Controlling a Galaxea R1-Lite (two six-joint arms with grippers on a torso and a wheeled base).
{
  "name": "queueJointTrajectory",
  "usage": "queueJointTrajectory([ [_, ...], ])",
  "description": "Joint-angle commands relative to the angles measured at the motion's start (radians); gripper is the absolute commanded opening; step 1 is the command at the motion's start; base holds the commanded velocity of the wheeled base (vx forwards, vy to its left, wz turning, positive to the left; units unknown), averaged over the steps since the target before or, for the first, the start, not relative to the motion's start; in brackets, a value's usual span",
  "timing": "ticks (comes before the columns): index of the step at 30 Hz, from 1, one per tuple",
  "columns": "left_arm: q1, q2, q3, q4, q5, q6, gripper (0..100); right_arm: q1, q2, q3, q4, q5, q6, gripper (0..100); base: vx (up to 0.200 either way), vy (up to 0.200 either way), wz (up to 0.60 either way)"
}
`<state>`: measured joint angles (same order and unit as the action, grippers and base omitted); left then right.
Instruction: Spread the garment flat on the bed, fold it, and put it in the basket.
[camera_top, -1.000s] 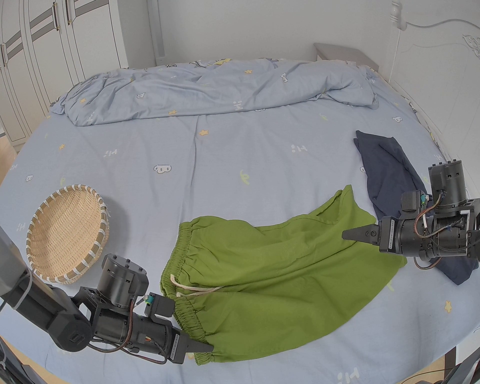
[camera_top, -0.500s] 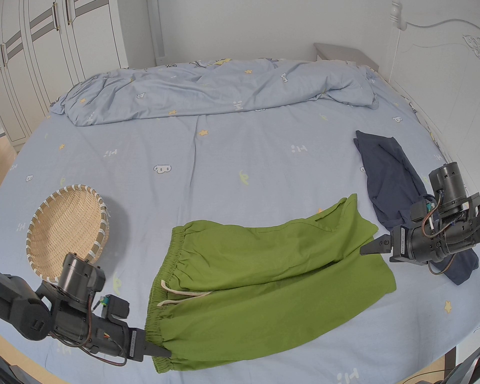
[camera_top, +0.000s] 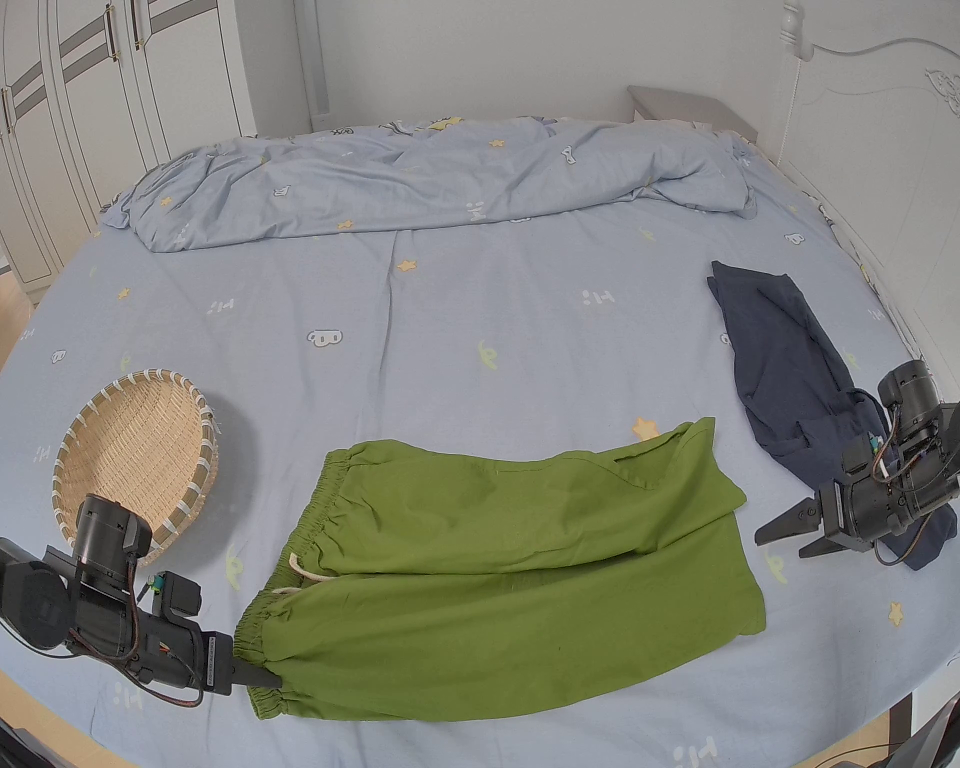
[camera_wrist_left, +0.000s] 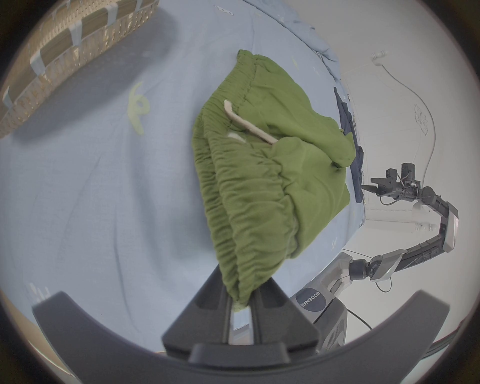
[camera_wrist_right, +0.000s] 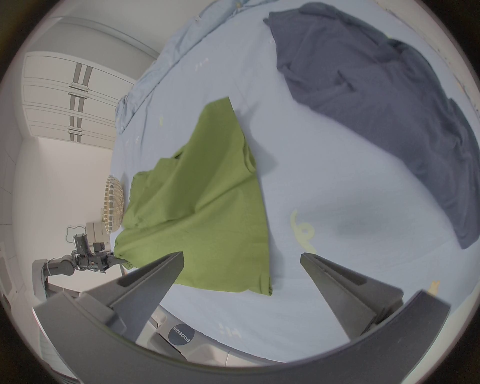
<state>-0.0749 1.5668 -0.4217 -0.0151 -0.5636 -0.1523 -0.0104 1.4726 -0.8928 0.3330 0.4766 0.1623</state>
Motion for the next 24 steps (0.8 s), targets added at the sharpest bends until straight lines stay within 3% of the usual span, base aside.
queueJointTrajectory([
  [1,0.030,0.058,0.000,-0.002,-0.002,0.011,0,-0.020,0.084,0.063,-0.042,0.033,-0.027,100,0.000,0.000,0.00],
  [7,0.029,0.044,0.000,-0.003,-0.004,0.011,0,-0.011,0.149,0.121,-0.134,0.111,-0.055,100,0.000,0.000,0.00],
  [22,0.024,0.042,-0.011,-0.005,-0.002,0.013,0,0.049,0.180,0.179,-0.195,0.125,-0.053,100,0.000,0.000,0.00],
  [24,0.026,0.044,-0.011,-0.005,-0.002,0.014,0,0.050,0.193,0.179,-0.195,0.154,-0.049,100,0.000,0.000,0.00],
])
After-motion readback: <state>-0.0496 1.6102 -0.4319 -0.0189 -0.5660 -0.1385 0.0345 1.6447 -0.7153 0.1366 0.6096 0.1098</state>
